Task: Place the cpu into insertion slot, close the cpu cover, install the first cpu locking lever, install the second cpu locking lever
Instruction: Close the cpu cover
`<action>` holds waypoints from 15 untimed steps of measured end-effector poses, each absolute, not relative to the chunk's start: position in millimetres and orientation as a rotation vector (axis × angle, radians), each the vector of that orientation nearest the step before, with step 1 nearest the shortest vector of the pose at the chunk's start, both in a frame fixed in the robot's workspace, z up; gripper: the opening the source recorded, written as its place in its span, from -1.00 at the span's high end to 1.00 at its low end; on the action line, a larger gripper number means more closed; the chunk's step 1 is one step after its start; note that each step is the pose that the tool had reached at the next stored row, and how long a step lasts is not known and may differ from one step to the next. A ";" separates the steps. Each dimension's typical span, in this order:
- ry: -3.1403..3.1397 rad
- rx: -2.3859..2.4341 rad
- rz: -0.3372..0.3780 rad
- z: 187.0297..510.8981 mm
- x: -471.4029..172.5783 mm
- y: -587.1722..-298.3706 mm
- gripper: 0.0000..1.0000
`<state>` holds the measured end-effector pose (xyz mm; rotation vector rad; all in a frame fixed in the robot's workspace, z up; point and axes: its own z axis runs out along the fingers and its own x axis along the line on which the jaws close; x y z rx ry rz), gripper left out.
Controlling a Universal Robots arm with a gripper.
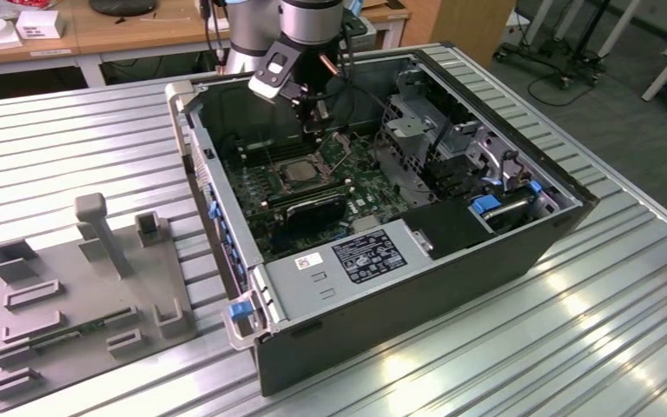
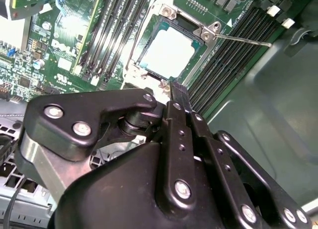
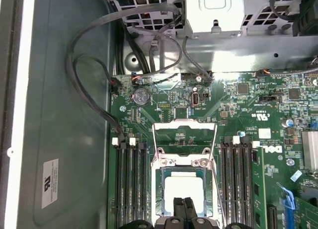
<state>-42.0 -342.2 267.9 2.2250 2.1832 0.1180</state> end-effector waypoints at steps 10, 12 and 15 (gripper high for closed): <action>2.184 2.225 0.119 269.7 -36.4 -342.2 0.80; 2.183 2.225 0.119 269.7 -33.3 -342.2 0.80; 2.184 2.225 0.119 269.6 -27.0 -342.2 0.80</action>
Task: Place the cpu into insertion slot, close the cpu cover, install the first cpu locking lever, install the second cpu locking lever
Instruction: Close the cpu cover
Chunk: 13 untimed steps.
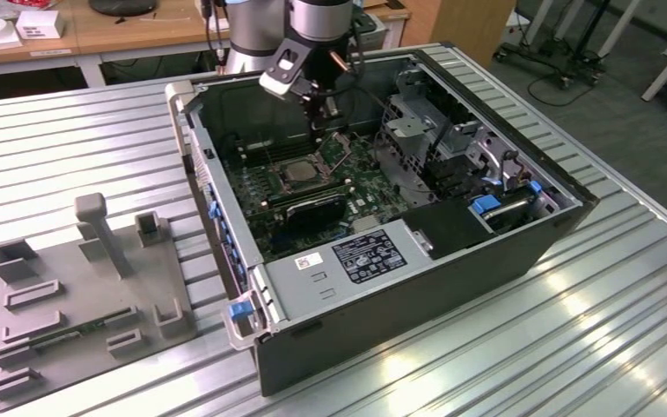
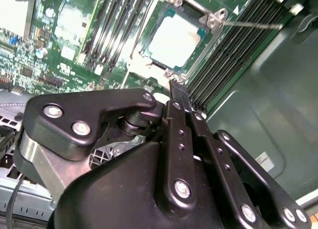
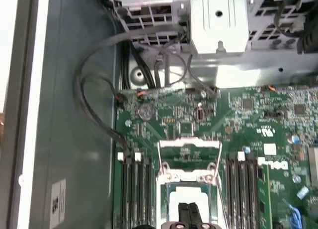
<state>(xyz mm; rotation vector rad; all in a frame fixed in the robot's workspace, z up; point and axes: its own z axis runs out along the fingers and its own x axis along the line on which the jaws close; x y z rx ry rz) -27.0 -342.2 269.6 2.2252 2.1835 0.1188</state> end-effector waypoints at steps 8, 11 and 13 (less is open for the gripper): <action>2.185 2.226 0.121 269.3 -7.4 -342.2 0.80; 2.185 2.227 0.123 269.2 -1.4 -342.2 0.80; 2.185 2.227 0.123 269.1 2.2 -342.2 0.80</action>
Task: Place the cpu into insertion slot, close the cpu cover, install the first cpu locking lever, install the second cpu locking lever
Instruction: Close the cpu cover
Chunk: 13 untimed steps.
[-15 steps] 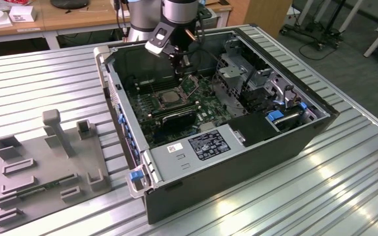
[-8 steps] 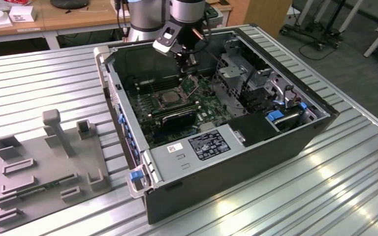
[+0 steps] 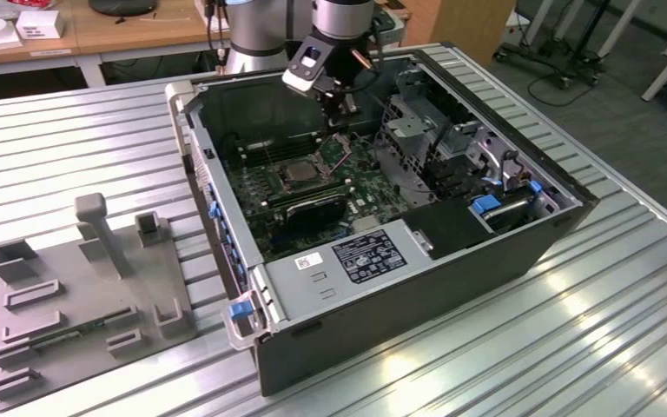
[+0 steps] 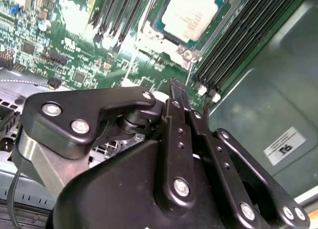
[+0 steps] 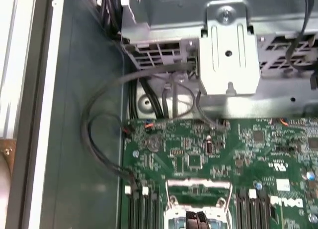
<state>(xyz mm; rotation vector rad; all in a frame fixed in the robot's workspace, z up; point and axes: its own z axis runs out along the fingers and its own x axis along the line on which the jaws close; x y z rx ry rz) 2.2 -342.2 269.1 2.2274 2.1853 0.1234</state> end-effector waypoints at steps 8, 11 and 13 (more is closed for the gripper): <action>2.186 2.229 0.126 268.8 20.3 -342.2 0.80; 2.187 2.229 0.127 268.7 27.4 -342.2 0.80; 2.187 2.229 0.127 268.6 32.0 -342.2 0.80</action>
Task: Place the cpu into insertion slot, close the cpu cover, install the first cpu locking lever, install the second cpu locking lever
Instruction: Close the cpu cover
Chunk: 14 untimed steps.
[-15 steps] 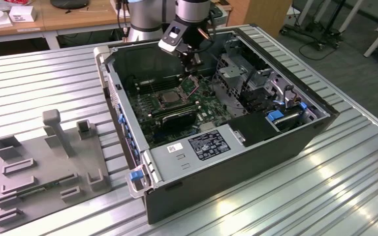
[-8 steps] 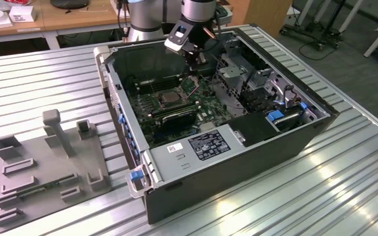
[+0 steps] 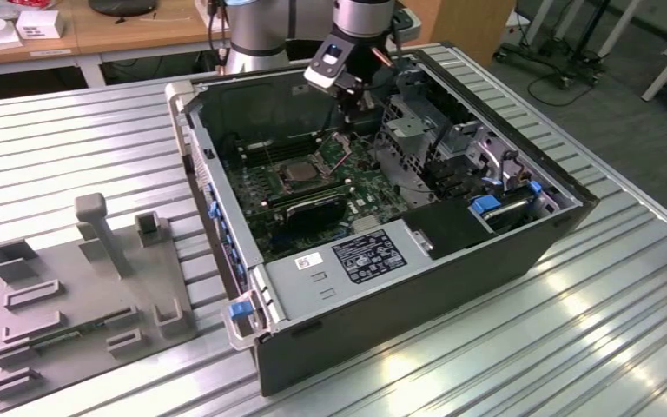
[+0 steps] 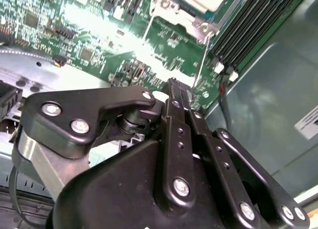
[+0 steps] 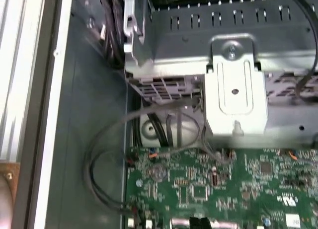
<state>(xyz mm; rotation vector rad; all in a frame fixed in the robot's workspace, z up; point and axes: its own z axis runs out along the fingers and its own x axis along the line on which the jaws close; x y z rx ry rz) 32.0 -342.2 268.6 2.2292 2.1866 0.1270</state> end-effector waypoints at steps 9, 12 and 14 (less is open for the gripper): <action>2.187 2.229 0.127 268.6 40.4 -342.1 0.80; 2.187 2.229 0.127 268.5 42.6 -342.1 0.80; 2.187 2.230 0.126 268.4 44.9 -342.0 0.80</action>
